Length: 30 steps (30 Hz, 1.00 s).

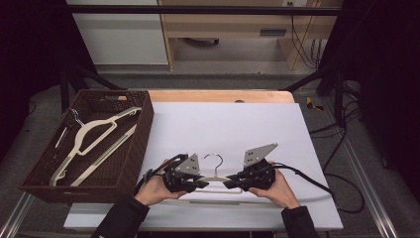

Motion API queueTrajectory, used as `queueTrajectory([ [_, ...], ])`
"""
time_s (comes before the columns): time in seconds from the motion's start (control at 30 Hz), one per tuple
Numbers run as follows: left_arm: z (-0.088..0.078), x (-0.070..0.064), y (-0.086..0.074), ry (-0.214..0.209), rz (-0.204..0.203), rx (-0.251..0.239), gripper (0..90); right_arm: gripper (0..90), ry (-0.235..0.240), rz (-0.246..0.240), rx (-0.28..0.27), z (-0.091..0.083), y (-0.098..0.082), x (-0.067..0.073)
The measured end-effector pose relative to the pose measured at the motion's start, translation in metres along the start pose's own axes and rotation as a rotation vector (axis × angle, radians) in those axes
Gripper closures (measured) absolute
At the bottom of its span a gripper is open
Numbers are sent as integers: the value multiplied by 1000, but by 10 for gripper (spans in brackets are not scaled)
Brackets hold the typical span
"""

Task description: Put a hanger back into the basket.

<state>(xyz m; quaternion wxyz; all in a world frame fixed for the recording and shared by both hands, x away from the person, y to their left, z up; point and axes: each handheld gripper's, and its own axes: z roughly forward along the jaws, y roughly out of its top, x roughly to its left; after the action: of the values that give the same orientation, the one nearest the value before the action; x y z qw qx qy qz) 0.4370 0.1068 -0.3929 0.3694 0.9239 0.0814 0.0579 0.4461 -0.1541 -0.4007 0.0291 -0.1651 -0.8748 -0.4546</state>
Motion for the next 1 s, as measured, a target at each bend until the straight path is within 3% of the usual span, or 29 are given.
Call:
queueTrajectory([
  [0.07, -3, -6, 0, 4, 7, -5, 851, 697, -24, 6, -30, -4, 1, 1],
  [0.13, -7, -10, 1, 37, 11, 2, 859, 627, -65, 1, -61, -8, 2, 2],
  [0.2, -10, -10, 0, 47, -23, -15, 859, 537, -93, 3, -78, -13, 2, 2],
  [0.3, -15, -9, -2, 77, -80, -48, 860, 432, -178, -28, -125, -21, -1, 3],
  [0.37, -19, -7, -2, 103, -95, -44, 860, 398, -220, -25, -159, -29, -3, 2],
  [0.53, -31, -8, 1, 140, -159, -95, 860, 285, -321, 12, -250, -48, -12, 2],
  [0.67, -45, -9, 6, 179, -172, -124, 859, 249, -394, 47, -288, -60, -23, 4],
  [0.83, -65, -7, 11, 237, -203, -168, 859, 184, -464, 90, -294, -69, -35, 5],
  [1.0, -86, -4, 16, 258, -223, -199, 859, 162, -510, 119, -303, -70, -41, 6],
])
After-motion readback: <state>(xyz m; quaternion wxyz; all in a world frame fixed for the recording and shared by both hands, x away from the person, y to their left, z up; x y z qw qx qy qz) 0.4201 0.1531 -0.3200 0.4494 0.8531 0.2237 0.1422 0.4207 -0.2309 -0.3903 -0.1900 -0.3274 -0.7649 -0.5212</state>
